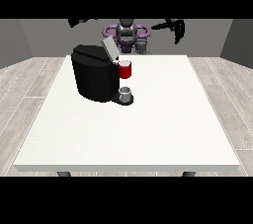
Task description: Insert the coffee pod into the coffee machine and close the lid
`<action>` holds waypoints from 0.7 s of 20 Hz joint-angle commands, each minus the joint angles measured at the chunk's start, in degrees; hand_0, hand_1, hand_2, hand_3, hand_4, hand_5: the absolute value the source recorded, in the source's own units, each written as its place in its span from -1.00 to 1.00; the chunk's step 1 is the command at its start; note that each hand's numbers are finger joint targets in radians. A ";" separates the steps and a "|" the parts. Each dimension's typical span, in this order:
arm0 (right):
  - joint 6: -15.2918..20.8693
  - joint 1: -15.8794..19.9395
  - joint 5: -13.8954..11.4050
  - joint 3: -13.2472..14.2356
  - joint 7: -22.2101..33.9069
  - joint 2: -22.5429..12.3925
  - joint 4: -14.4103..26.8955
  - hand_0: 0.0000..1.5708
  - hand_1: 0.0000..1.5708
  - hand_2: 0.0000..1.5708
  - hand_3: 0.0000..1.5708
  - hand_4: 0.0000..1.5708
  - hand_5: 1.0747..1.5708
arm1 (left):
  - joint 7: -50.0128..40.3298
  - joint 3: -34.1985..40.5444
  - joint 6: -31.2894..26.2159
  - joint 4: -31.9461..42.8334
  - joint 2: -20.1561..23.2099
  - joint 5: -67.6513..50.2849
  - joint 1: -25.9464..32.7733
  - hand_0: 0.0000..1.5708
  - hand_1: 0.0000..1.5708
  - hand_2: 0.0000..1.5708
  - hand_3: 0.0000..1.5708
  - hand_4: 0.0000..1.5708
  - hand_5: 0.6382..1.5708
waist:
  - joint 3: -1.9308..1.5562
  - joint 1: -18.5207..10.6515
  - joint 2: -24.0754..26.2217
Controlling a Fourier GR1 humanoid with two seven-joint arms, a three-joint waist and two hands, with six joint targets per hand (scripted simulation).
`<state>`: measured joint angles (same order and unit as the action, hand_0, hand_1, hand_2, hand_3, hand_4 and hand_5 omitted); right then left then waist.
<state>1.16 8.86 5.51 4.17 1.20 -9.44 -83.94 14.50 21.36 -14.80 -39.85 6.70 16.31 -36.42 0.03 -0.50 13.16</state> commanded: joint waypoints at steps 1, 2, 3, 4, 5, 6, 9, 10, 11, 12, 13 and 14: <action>-0.87 0.17 0.09 -0.49 2.42 -0.49 -0.42 -1.00 -1.00 -1.00 -1.00 -1.00 1.00 | -1.52 -0.84 -2.73 -2.46 -3.70 -2.70 4.43 -1.00 -1.00 -1.00 -1.00 -1.00 1.00 | -0.04 -4.72 3.81; -1.82 2.55 0.60 0.73 1.69 -1.79 0.67 -1.00 -1.00 -1.00 -1.00 -1.00 1.00 | 0.67 -1.37 -2.36 -3.96 -3.75 -2.68 4.74 -1.00 -1.00 -1.00 -1.00 -1.00 1.00 | -0.04 -5.75 0.49; -1.03 2.13 -1.33 -0.41 -0.19 -1.24 0.43 -1.00 -1.00 -1.00 -1.00 -1.00 1.00 | -0.43 -0.45 -3.97 -4.47 -2.64 -4.28 4.92 -1.00 -1.00 -1.00 -1.00 -1.00 1.00 | -0.04 -5.94 -0.14; -0.68 1.37 -2.69 -4.06 0.98 1.34 -0.70 -1.00 -1.00 -1.00 -1.00 -1.00 1.00 | -1.38 -1.79 0.81 -4.94 -6.45 -3.87 5.12 -1.00 -1.00 -1.00 -1.00 -0.93 1.00 | -0.03 -4.81 1.42; -1.18 3.48 -1.77 -1.22 -0.33 -0.49 1.06 -1.00 -1.00 -1.00 -1.00 -1.00 1.00 | -0.43 -1.33 -4.43 -7.09 -3.52 -5.47 5.30 -1.00 -1.00 -1.00 -1.00 -0.83 1.00 | -0.04 -6.57 -1.50; -0.44 6.09 -2.96 -2.02 4.30 -1.37 1.19 -1.00 -1.00 -1.00 -1.00 -1.00 1.00 | -3.61 -2.44 -2.03 -6.10 -6.52 -6.38 5.43 -1.00 -1.00 -1.00 -1.00 -0.82 1.00 | -0.03 -7.85 1.08; -2.89 2.77 -3.20 -4.47 2.78 -0.16 -1.18 -1.00 -1.00 -1.00 -1.00 -0.70 1.00 | -4.21 -2.93 -0.83 -11.70 -5.40 -6.22 9.37 -1.00 -1.00 -1.00 -1.00 -1.00 1.00 | -0.04 -5.76 0.51; -1.60 7.43 -3.86 -3.59 2.74 -0.31 0.14 -1.00 -1.00 -1.00 -1.00 -0.73 1.00 | -4.20 -2.52 -2.46 -12.68 -4.75 -7.82 7.49 -1.00 -1.00 -1.00 -1.00 -1.00 1.00 | -0.03 -6.94 -2.44; -2.93 8.17 -2.00 -1.95 3.14 -1.09 -0.42 -1.00 -1.00 -1.00 -1.00 -0.79 1.00 | -1.90 -2.92 -3.56 -13.80 -4.02 -8.34 10.63 -1.00 -1.00 -1.00 -1.00 -0.89 1.00 | -0.03 -5.95 -4.00; -2.29 5.33 -3.46 -1.32 -3.41 -0.54 4.54 -1.00 -1.00 -1.00 -1.00 -1.00 1.00 | -3.40 -5.18 -3.50 -15.85 -6.60 -8.17 10.62 -1.00 -1.00 -1.00 -1.00 -0.74 1.00 | -0.06 -9.70 -3.77; -2.77 7.09 -4.53 -2.46 -2.07 -0.92 3.63 -1.00 -1.00 -1.00 -1.00 -1.00 1.00 | -2.85 -5.06 -3.65 -17.45 -5.67 -8.37 11.59 -1.00 -1.00 -1.00 -1.00 -0.72 1.00 | -0.04 -8.37 -4.84; -1.64 7.22 -5.02 -2.67 0.87 -0.52 4.18 -1.00 -1.00 -1.00 -1.00 -0.84 1.00 | -5.47 -5.45 -5.36 -19.43 -5.97 -9.55 13.08 -1.00 -1.00 -1.00 -1.00 -0.86 1.00 | -0.04 -9.95 -2.37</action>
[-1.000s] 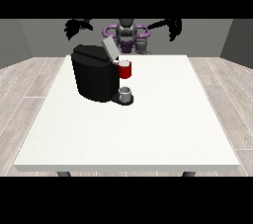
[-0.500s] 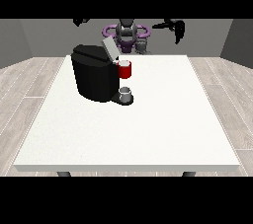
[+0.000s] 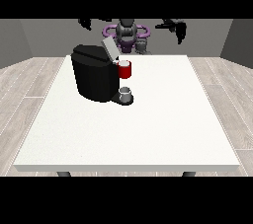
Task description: Insert the coffee pod into the coffee machine and close the lid
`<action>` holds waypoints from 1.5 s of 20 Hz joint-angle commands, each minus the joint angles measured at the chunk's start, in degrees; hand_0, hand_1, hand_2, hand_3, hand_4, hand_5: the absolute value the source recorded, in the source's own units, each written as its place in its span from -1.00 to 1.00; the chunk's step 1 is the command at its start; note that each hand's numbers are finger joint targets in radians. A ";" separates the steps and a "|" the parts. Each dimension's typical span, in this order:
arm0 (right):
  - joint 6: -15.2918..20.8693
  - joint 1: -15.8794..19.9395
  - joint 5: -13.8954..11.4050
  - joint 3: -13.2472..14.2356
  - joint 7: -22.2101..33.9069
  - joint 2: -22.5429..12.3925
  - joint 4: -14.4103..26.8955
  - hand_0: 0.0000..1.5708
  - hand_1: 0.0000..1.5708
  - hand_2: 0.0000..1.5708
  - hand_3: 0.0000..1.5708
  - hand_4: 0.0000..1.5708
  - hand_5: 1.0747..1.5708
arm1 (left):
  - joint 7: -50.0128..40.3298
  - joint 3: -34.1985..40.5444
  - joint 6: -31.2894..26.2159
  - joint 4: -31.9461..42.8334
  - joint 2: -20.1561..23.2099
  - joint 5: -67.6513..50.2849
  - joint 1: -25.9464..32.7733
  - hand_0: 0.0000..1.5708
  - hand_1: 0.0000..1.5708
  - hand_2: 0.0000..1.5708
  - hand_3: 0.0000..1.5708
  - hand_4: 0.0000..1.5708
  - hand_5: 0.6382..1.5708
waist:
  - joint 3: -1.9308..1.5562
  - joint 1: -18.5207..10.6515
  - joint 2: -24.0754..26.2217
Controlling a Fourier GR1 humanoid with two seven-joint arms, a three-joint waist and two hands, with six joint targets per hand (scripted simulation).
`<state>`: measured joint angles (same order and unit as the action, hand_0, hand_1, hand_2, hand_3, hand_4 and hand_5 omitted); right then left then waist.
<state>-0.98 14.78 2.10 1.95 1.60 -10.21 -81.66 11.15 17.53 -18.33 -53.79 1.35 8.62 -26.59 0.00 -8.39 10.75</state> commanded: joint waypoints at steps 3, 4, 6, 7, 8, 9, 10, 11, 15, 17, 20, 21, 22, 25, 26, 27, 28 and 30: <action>-0.30 2.58 0.63 0.49 -2.39 2.22 3.10 -1.00 -1.00 -1.00 -1.00 -1.00 1.00 | -2.15 -1.58 0.93 -7.70 0.15 -3.46 3.99 -1.00 -1.00 -1.00 -1.00 -1.00 1.00 | -0.01 -0.19 -4.60; -1.27 5.23 1.30 2.07 0.91 0.29 5.22 -1.00 -1.00 -1.00 -1.00 -1.00 1.00 | -6.36 -6.03 2.83 -11.22 -1.29 -4.81 5.81 -1.00 -1.00 -1.00 -1.00 -1.00 1.00 | -0.02 -1.84 -1.98; -2.57 5.52 2.56 4.36 -1.58 -0.93 8.48 -1.00 -1.00 -1.00 -1.00 -1.00 1.00 | -6.63 -7.18 4.21 -12.65 -1.28 -8.20 5.80 -1.00 -1.00 -1.00 -1.00 -1.00 1.00 | -0.02 -2.33 -3.94; -0.43 7.34 0.97 3.38 0.09 -0.14 7.21 -1.00 -1.00 -1.00 -1.00 -1.00 1.00 | -4.16 -3.38 0.81 -12.42 -0.15 -6.82 6.85 -1.00 -1.00 -1.00 -1.00 -1.00 1.00 | -0.01 -2.41 -6.07; -1.55 9.27 2.41 4.41 -2.01 0.10 9.30 -1.00 -1.00 -1.00 -1.00 -1.00 1.00 | -4.39 -7.65 4.19 -13.77 -1.30 -7.28 7.10 -1.00 -1.00 -1.00 -1.00 -1.00 1.00 | -0.01 -2.01 -7.31; -0.81 7.86 0.49 1.98 -1.62 1.61 8.72 -1.00 -1.00 -1.00 -1.00 -1.00 1.00 | -5.95 -4.59 2.84 -15.14 0.10 -7.51 6.47 -1.00 -1.00 -1.00 -1.00 -1.00 1.00 | 0.00 -0.01 -7.62; -1.73 9.61 1.92 4.17 -0.16 -0.11 10.81 -1.00 -1.00 -1.00 -1.00 -1.00 1.00 | -7.26 -5.94 1.98 -17.11 -0.48 -7.60 7.77 -1.00 -1.00 -1.00 -1.00 -1.00 1.00 | -0.01 -1.58 -7.37; -3.49 9.83 2.72 5.46 -2.59 -1.46 11.82 -1.00 -1.00 -1.00 -1.00 -1.00 1.00 | -7.59 -5.81 2.94 -18.29 -0.14 -7.87 7.73 -1.00 -1.00 -1.00 -1.00 -1.00 1.00 | -0.01 -0.49 -8.60; -2.52 15.14 2.09 5.45 -0.29 -1.36 13.46 -1.00 -1.00 -1.00 -1.00 -1.00 1.00 | -4.75 -6.36 3.06 -19.82 0.93 -7.78 10.67 -1.00 -1.00 -1.00 -1.00 -1.00 1.00 | 0.00 -0.08 -10.97; -2.65 14.41 0.75 3.85 -2.71 0.20 15.13 -1.00 -1.00 -1.00 -1.00 -1.00 1.00 | -8.56 -6.94 4.76 -22.00 0.85 -8.21 10.95 -1.00 -1.00 -1.00 -1.00 -1.00 1.00 | 0.00 0.71 -10.79; -3.76 13.55 0.08 2.54 -2.57 0.77 15.30 -1.00 -1.00 -1.00 -1.00 -1.00 1.00 | -7.68 -6.61 3.92 -23.60 2.25 -9.55 13.85 -1.00 -1.00 -1.00 -1.00 -1.00 1.00 | 0.00 1.84 -10.10; -0.15 15.25 -2.17 -0.07 0.68 3.44 12.97 -1.00 -1.00 -1.00 -1.00 -1.00 1.00 | -6.22 -6.25 4.47 -21.52 3.10 -8.42 12.42 -1.00 -1.00 -1.00 -1.00 -1.00 1.00 | 0.01 2.80 -9.88; -2.56 14.46 -1.75 2.66 -5.63 0.73 17.98 -1.00 -1.00 -1.00 -1.00 -1.00 1.00 | -9.09 -8.27 5.55 -26.55 0.98 -8.70 13.27 -1.00 -1.00 -1.00 -1.00 -1.00 1.00 | -0.01 0.25 -11.13; -1.60 16.12 -2.95 1.70 -6.48 2.33 18.07 -1.00 -1.00 -1.00 -1.00 -1.00 1.00 | -8.79 -6.53 5.47 -25.34 3.10 -10.58 12.08 -1.00 -1.00 -1.00 -1.00 -1.00 1.00 | 0.00 1.93 -12.33; -2.51 19.27 -1.56 3.58 -4.48 0.64 19.44 -1.00 -1.00 -1.00 -1.00 -1.00 1.00 | -10.27 -6.53 4.35 -26.06 3.35 -11.61 10.91 -1.00 -1.00 -1.00 -1.00 -1.00 1.00 | 0.00 0.45 -13.24; -1.27 18.24 -3.10 0.87 -3.51 3.20 17.57 -1.00 -1.00 -1.00 -1.00 -1.00 1.00 | -7.69 -6.65 7.79 -24.02 2.68 -9.44 10.71 -1.00 -1.00 -1.00 -1.00 -1.00 1.00 | 0.01 2.98 -12.70; -4.01 18.22 -1.49 3.56 -5.60 0.29 20.32 -1.00 -1.00 -1.00 -1.00 -1.00 1.00 | -7.82 -7.13 6.03 -26.90 3.04 -10.33 12.93 -1.00 -1.00 -1.00 -1.00 -1.00 1.00 | 0.00 1.05 -13.05; -1.63 20.28 -3.13 3.58 -7.55 0.74 22.05 -1.00 -1.00 -1.00 -1.00 -0.95 1.00 | -8.61 -6.98 4.42 -26.99 3.51 -12.14 10.04 -1.00 -1.00 -1.00 -1.00 -0.84 1.00 | 0.00 -0.36 -15.90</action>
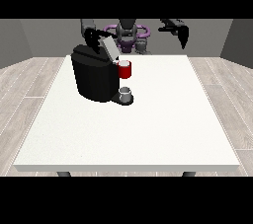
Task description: Insert the coffee pod into the coffee machine and close the lid
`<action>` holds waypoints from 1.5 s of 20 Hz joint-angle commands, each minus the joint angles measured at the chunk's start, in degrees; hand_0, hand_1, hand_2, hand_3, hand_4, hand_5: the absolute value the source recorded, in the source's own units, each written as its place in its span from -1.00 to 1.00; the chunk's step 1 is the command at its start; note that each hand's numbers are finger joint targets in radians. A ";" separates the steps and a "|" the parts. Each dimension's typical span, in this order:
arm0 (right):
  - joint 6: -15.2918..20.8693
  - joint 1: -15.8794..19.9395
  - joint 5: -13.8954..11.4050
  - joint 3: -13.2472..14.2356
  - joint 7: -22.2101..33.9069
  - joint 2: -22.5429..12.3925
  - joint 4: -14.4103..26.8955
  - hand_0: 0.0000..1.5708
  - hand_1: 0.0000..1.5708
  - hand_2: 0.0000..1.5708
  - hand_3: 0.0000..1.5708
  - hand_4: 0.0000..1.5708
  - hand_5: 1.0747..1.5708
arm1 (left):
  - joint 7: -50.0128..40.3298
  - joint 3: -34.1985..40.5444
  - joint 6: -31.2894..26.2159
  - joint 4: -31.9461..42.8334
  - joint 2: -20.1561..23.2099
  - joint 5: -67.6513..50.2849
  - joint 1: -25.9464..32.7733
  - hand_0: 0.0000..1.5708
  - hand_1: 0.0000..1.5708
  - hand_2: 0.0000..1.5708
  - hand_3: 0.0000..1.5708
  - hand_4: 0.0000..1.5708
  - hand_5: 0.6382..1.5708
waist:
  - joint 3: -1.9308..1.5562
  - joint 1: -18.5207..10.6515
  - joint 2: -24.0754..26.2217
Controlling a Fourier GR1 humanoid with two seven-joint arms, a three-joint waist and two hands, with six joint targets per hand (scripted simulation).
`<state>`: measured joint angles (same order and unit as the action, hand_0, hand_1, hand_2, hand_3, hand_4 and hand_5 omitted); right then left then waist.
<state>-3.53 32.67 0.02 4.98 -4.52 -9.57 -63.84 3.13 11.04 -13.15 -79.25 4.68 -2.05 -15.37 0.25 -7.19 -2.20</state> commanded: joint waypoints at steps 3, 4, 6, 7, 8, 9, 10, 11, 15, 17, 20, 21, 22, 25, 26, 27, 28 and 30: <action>-0.50 5.04 0.67 0.77 3.23 0.34 2.92 -1.00 -1.00 -1.00 -1.00 -1.00 1.00 | -0.09 -1.41 1.91 -0.20 0.03 1.29 0.74 -1.00 -1.00 -1.00 -1.00 -1.00 1.00 | -0.25 0.07 -1.05; 0.36 4.09 -0.35 1.73 0.66 -0.80 5.25 -1.00 -1.00 -1.00 -1.00 -1.00 1.00 | 1.57 -2.24 -0.10 -2.35 0.20 0.84 3.15 -1.00 -1.00 -1.00 -1.00 -1.00 1.00 | -0.26 -1.85 -1.76; 0.28 4.52 -1.49 -0.03 -1.17 0.51 5.08 -1.00 -1.00 -1.00 -1.00 -1.00 1.00 | -0.24 -0.31 -1.59 -1.71 2.84 -1.00 0.87 -1.00 -1.00 -1.00 -1.00 -1.00 1.00 | -0.26 -2.37 -2.95; -0.73 4.75 -1.13 -0.31 -0.78 0.64 4.67 -1.00 -1.00 -1.00 -1.00 -1.00 1.00 | 1.01 -1.02 0.48 -0.28 1.71 0.64 1.61 -1.00 -1.00 -1.00 -1.00 -1.00 1.00 | -0.26 -0.45 -2.47; 2.45 5.05 -2.70 -1.42 -0.05 2.98 5.28 -1.00 -1.00 -1.00 -1.00 -1.00 1.00 | -1.13 -2.51 1.50 -2.15 0.15 0.73 1.01 -1.00 -1.00 -1.00 -1.00 -1.00 1.00 | -0.26 -1.09 -1.31; -1.03 4.13 -1.95 -1.19 0.92 0.55 5.34 -1.00 -1.00 -1.00 -1.00 -1.00 1.00 | -0.31 -1.98 0.25 -1.57 0.27 -0.44 2.72 -1.00 -1.00 -1.00 -1.00 -1.00 1.00 | -0.25 -0.65 -0.87; -0.60 6.55 -1.05 -0.35 0.47 1.29 5.28 -1.00 -1.00 -1.00 -1.00 -1.00 1.00 | -1.94 -1.98 1.86 -1.34 0.69 0.24 0.39 -1.00 -1.00 -1.00 -1.00 -1.00 1.00 | -0.26 -0.02 -1.46; -0.09 9.26 -1.19 0.57 1.00 -0.03 5.55 -1.00 -1.00 -1.00 -1.00 -1.00 1.00 | -0.60 0.69 -1.50 0.22 3.66 -2.38 -1.11 -1.00 -1.00 -1.00 -1.00 -1.00 1.00 | -0.25 -1.31 -4.08; -1.29 6.85 -1.88 -0.34 0.64 0.28 6.31 -1.00 -1.00 -1.00 -1.00 -0.77 1.00 | -0.85 -0.48 -0.68 -1.67 2.69 -1.93 3.56 -1.00 -1.00 -1.00 -1.00 -1.00 1.00 | -0.26 -1.34 0.02; 0.97 6.83 -3.42 -2.47 0.90 3.63 6.36 -1.00 -1.00 -1.00 -1.00 -0.80 1.00 | -0.22 -0.79 -0.17 -0.67 2.91 -1.04 3.24 -1.00 -1.00 -1.00 -1.00 -0.83 1.00 | -0.26 -1.23 -0.26; 1.78 11.54 -5.82 -4.21 2.06 3.84 5.56 -1.00 -1.00 -1.00 -1.00 -1.00 1.00 | 0.19 -1.11 5.02 1.58 0.68 1.11 -0.72 -1.00 -1.00 -1.00 -1.00 -0.76 1.00 | -0.25 0.09 -2.39; -0.17 11.31 -5.48 -4.32 3.09 2.87 5.14 -1.00 -1.00 -1.00 -1.00 -0.92 1.00 | 2.86 -0.14 2.74 2.23 3.07 1.01 1.57 -1.00 -1.00 -1.00 -1.00 -0.79 1.00 | -0.24 -0.11 -1.48; 0.97 13.74 -5.65 -3.75 3.41 3.00 5.14 -1.00 -1.00 -1.00 -1.00 -0.73 1.00 | 6.38 -1.06 1.08 2.94 1.91 0.37 2.60 -1.00 -1.00 -1.00 -1.00 -0.81 1.00 | -0.23 -1.12 -2.63; 2.48 13.10 -8.24 -5.16 2.40 4.25 6.17 -1.00 -1.00 -1.00 -1.00 -0.81 1.00 | 4.69 -1.11 1.21 3.46 2.08 -0.26 2.19 -1.00 -1.00 -1.00 -1.00 -0.82 1.00 | -0.24 -0.78 -2.18; 3.31 12.86 -8.86 -5.45 -0.92 4.91 6.03 -1.00 -1.00 -1.00 -1.00 -0.84 1.00 | 2.96 1.05 1.95 4.59 3.76 -1.43 -2.50 -1.00 -1.00 -1.00 -1.00 -0.77 1.00 | -0.25 0.57 -4.31; 3.38 13.75 -8.96 -4.67 0.76 4.35 7.56 -1.00 -1.00 -1.00 -1.00 -0.82 1.00 | 4.55 -1.58 1.05 2.25 1.74 -0.80 1.67 -1.00 -1.00 -1.00 -1.00 -0.79 1.00 | -0.25 -1.81 -2.67; 0.94 13.34 -8.30 -4.37 -0.47 3.39 7.61 -1.00 -1.00 -1.00 -1.00 -0.86 1.00 | 3.09 -0.72 2.76 2.93 2.38 -0.60 -0.53 -1.00 -1.00 -1.00 -1.00 -0.80 1.00 | -0.25 -0.16 -2.97; 0.70 13.87 -7.48 -2.31 -1.48 2.12 9.55 -1.00 -1.00 -1.00 -1.00 -0.85 1.00 | -1.30 -2.16 1.81 -1.40 2.38 -1.42 -0.02 -1.00 -1.00 -1.00 -1.00 -1.00 1.00 | -0.27 -2.24 -1.98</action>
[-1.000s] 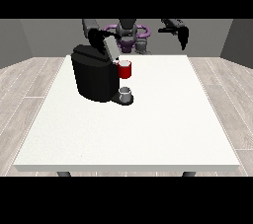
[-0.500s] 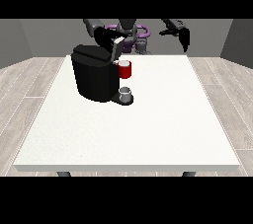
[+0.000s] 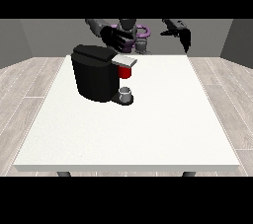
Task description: Insert the coffee pod into the coffee machine and close the lid
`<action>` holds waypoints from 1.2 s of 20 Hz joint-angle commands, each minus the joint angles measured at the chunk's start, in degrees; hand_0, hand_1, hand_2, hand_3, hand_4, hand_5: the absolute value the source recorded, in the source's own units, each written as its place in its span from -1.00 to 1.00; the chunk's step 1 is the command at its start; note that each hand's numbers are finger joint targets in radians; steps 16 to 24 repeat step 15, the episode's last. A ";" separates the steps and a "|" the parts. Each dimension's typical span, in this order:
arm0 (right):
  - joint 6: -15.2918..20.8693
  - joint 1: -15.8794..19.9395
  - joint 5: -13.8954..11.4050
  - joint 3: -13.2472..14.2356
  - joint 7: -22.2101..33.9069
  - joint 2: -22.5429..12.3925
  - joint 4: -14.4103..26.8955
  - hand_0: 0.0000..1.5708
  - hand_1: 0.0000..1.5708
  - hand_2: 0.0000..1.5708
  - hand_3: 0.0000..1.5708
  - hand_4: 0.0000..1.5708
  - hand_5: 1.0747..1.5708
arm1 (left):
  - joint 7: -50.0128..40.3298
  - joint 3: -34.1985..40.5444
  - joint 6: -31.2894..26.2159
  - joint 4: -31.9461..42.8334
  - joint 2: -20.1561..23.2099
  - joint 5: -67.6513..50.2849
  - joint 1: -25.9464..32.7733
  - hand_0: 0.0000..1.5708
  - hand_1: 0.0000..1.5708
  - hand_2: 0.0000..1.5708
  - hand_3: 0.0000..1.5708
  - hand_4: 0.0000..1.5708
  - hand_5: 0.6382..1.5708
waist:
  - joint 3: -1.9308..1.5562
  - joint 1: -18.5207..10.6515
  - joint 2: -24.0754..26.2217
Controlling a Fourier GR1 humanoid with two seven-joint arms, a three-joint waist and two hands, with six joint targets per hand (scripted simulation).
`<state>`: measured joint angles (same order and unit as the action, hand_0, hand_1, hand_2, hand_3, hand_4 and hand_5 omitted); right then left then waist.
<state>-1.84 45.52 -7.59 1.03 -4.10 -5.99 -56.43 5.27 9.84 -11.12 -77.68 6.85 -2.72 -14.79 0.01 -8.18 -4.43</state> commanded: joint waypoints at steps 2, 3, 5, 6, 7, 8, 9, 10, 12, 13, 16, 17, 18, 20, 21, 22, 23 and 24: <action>1.71 3.54 -0.53 0.22 1.18 1.96 -0.17 -1.00 -1.00 -1.00 -1.00 -0.84 1.00 | 5.50 -0.18 -1.63 1.36 1.15 0.48 0.60 -1.00 -1.00 -1.00 -1.00 -0.85 1.00 | 0.00 -0.22 -0.48; -2.51 -1.13 1.02 1.00 -3.34 -0.16 1.26 -1.00 -1.00 -1.00 -1.00 -0.84 1.00 | -0.30 -3.24 1.47 -3.25 -2.17 1.61 1.98 -1.00 -1.00 -1.00 -1.00 -0.75 1.00 | -0.03 0.08 1.79; -1.15 -1.39 0.18 -1.65 -3.30 4.01 -0.85 -1.00 -1.00 -1.00 -1.00 -0.91 1.00 | 1.63 -0.89 0.74 -1.17 -0.39 0.46 1.14 -1.00 -1.00 -1.00 -1.00 -0.74 1.00 | -0.01 0.82 2.59; -1.58 0.45 0.81 -1.06 -3.58 3.80 -1.75 -1.00 -1.00 -1.00 -1.00 -0.83 1.00 | 6.87 -1.60 1.50 0.72 -1.56 2.03 1.71 -1.00 -1.00 -1.00 -1.00 -0.76 1.00 | 0.00 1.61 0.80; -2.87 -1.97 1.50 -3.48 -2.99 5.79 -2.80 -1.00 -1.00 -1.00 -1.00 -0.77 1.00 | 5.88 -2.50 3.70 1.17 -3.15 3.35 2.01 -1.00 -1.00 -1.00 -1.00 -0.79 1.00 | -0.01 3.21 3.08; -2.82 -5.90 2.19 -5.28 -5.07 5.83 -4.46 -1.00 -1.00 -1.00 -1.00 -0.67 1.00 | 4.52 -0.72 0.31 1.55 -1.23 0.15 3.12 -1.00 -1.00 -1.00 -1.00 -0.82 1.00 | -0.01 3.60 5.65; -5.55 -8.37 4.38 -6.23 -5.99 5.86 -5.44 -1.00 -1.00 -1.00 -1.00 -0.55 1.00 | 4.32 -1.01 1.61 1.69 -1.89 0.93 3.03 -1.00 -1.00 -1.00 -1.00 -0.74 1.00 | -0.02 5.24 6.89; -2.91 -9.89 6.42 -6.36 -4.40 5.89 -6.44 -1.00 -1.00 -1.00 -1.00 -0.65 1.00 | 4.98 -2.17 0.24 1.80 -2.44 0.93 6.04 -1.00 -1.00 -1.00 -1.00 -0.69 1.00 | -0.01 4.19 8.92; -0.61 -15.36 10.51 -10.75 -8.62 5.93 -8.70 -1.00 -1.00 -1.00 -1.00 -0.64 1.00 | 6.77 -0.51 1.69 4.27 -1.71 1.19 2.27 -1.00 -1.00 -1.00 -1.00 -0.76 1.00 | -0.02 6.36 6.55; -0.18 -17.24 12.05 -10.72 -5.88 5.94 -9.74 -1.00 -1.00 -1.00 -1.00 -0.64 1.00 | 9.28 -2.91 4.76 4.49 -5.42 4.02 7.08 -1.00 -1.00 -1.00 -1.00 -0.76 1.00 | -0.01 7.11 9.74; -0.89 -23.89 11.42 -11.03 -6.03 5.96 -10.19 -1.00 -1.00 -1.00 -1.00 -0.80 1.00 | 5.16 -1.14 4.01 3.31 -3.35 2.27 7.89 -1.00 -1.00 -1.00 -1.00 -0.76 1.00 | -0.03 9.13 12.97; -0.89 -23.89 11.42 -11.03 -6.03 5.96 -10.19 -1.00 -1.00 -1.00 -1.00 -0.80 1.00 | 5.16 -1.14 4.01 3.31 -3.35 2.27 7.89 -1.00 -1.00 -1.00 -1.00 -0.76 1.00 | -0.03 9.13 12.97; -0.89 -23.89 11.42 -11.03 -6.03 5.96 -10.19 -1.00 -1.00 -1.00 -1.00 -0.80 1.00 | 5.16 -1.14 4.01 3.31 -3.35 2.27 7.89 -1.00 -1.00 -1.00 -1.00 -0.76 1.00 | -0.03 9.13 12.97; -0.89 -23.89 11.42 -11.03 -6.03 5.96 -10.19 -1.00 -1.00 -1.00 -1.00 -0.80 1.00 | 5.16 -1.14 4.01 3.31 -3.35 2.27 7.89 -1.00 -1.00 -1.00 -1.00 -0.76 1.00 | -0.03 9.13 12.97; -0.89 -23.89 11.42 -11.03 -6.03 5.96 -10.19 -1.00 -1.00 -1.00 -1.00 -0.80 1.00 | 5.16 -1.14 4.01 3.31 -3.35 2.27 7.89 -1.00 -1.00 -1.00 -1.00 -0.76 1.00 | -0.03 9.13 12.97; -0.89 -23.89 11.42 -11.03 -6.03 5.96 -10.19 -1.00 -1.00 -1.00 -1.00 -0.80 1.00 | 5.16 -1.14 4.01 3.31 -3.35 2.27 7.89 -1.00 -1.00 -1.00 -1.00 -0.76 1.00 | -0.03 9.13 12.97; -0.89 -23.89 11.42 -11.03 -6.03 5.96 -10.19 -1.00 -1.00 -1.00 -1.00 -0.80 1.00 | 5.16 -1.14 4.01 3.31 -3.35 2.27 7.89 -1.00 -1.00 -1.00 -1.00 -0.76 1.00 | -0.03 9.13 12.97; -0.89 -23.89 11.42 -11.03 -6.03 5.96 -10.19 -1.00 -1.00 -1.00 -1.00 -0.80 1.00 | 5.16 -1.14 4.01 3.31 -3.35 2.27 7.89 -1.00 -1.00 -1.00 -1.00 -0.76 1.00 | -0.03 9.13 12.97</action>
